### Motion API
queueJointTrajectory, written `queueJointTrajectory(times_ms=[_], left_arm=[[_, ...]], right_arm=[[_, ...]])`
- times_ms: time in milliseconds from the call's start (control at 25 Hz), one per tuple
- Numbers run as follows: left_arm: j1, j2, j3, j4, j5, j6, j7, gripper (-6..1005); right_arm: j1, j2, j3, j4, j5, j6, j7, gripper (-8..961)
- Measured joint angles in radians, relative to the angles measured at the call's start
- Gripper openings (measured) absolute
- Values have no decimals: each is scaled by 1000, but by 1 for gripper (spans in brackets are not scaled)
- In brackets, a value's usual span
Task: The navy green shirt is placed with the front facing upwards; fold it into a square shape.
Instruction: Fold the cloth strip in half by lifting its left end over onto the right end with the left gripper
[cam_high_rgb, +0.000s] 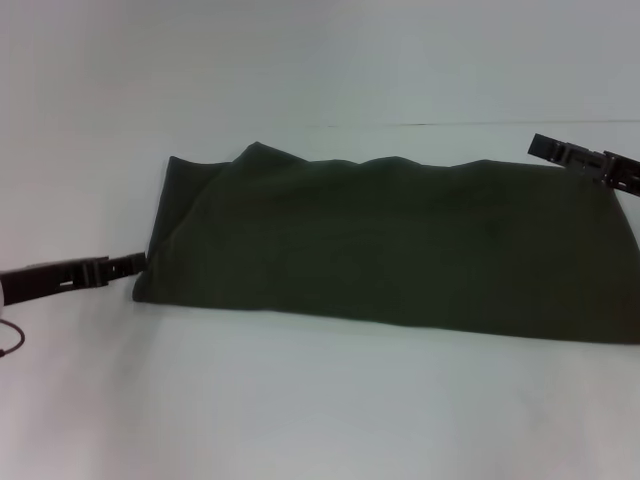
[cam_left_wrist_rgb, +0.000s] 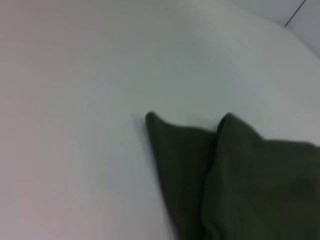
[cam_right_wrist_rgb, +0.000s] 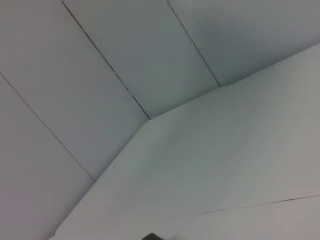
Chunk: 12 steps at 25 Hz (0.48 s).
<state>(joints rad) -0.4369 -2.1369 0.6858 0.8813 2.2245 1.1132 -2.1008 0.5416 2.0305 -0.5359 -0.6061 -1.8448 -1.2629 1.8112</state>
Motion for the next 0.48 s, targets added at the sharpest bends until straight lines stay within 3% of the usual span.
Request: queueJointTrajectory(times_ms=[480], left_arm=[[-7, -5, 9, -51, 43, -28, 21, 607]], right_arm=[[2, -3, -6, 0, 1, -6, 6, 908]])
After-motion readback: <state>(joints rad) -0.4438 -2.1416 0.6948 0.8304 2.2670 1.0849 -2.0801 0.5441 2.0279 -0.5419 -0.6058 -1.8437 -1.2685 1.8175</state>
